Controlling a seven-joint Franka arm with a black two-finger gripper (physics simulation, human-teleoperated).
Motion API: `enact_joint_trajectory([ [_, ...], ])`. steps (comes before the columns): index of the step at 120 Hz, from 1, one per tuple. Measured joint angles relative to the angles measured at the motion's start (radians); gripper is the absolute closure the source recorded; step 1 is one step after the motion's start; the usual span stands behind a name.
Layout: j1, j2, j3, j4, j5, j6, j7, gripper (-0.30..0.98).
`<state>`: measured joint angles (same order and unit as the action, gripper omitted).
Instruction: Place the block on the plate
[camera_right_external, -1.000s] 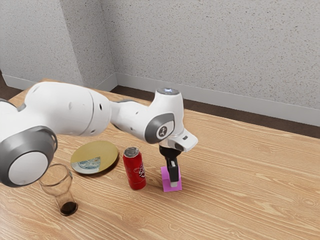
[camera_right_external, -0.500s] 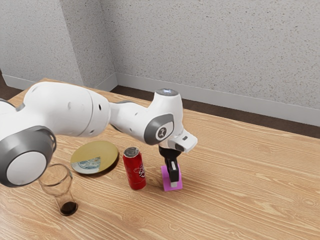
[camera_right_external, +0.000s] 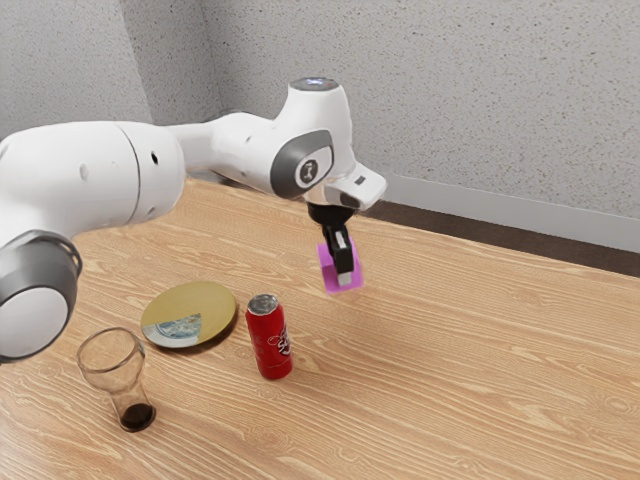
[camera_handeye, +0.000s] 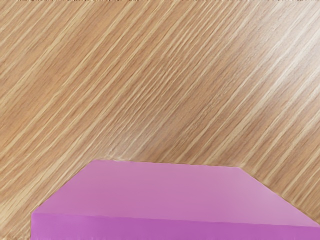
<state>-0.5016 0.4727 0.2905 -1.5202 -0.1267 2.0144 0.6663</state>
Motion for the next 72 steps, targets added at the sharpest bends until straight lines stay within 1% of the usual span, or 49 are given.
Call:
enact_joint_trajectory([
  [15, -0.001, -0.01, 0.014, 0.054, 0.003, -0.051, 0.004, 0.34],
  [27, 0.0, -0.019, 0.042, 0.067, 0.003, -0.083, 0.01, 0.34],
  [44, 0.003, -0.021, 0.131, 0.068, -0.007, -0.115, 0.029, 0.34],
  [55, 0.003, -0.023, 0.204, 0.063, -0.033, -0.13, 0.048, 0.34],
  [72, 0.004, -0.034, 0.282, 0.045, -0.064, -0.15, 0.083, 0.33],
])
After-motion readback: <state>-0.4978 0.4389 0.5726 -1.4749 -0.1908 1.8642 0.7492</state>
